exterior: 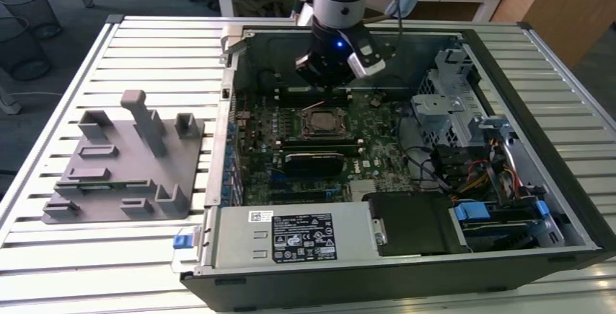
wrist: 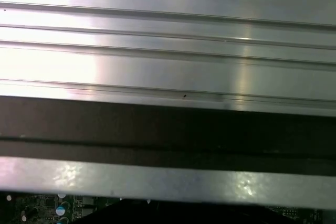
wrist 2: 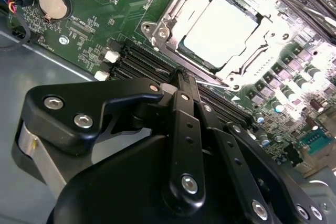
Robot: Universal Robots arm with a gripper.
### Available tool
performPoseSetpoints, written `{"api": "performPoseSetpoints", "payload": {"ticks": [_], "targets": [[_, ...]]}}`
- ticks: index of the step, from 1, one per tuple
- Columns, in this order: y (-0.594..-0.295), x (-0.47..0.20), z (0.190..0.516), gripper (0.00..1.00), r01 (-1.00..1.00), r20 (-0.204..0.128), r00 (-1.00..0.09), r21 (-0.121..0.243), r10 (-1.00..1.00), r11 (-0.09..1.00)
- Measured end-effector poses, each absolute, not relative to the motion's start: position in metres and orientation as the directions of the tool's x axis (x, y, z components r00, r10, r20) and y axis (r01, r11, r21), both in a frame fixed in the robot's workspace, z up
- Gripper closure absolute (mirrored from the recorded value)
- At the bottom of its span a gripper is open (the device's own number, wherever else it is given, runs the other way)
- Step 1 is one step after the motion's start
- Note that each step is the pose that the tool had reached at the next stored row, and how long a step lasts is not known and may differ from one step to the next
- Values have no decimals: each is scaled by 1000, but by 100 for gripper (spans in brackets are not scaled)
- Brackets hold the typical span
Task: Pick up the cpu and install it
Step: 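Install the first cpu locking lever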
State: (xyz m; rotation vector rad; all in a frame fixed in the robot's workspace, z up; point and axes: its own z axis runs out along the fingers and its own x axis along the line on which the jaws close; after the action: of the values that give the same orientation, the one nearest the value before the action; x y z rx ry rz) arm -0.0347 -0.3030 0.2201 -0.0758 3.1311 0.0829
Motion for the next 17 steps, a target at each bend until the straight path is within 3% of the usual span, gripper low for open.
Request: {"api": "performPoseSetpoints", "payload": {"ticks": [17], "targets": [[-301,-28,215,89,-49,-9,-999,46,-48,998]]}}
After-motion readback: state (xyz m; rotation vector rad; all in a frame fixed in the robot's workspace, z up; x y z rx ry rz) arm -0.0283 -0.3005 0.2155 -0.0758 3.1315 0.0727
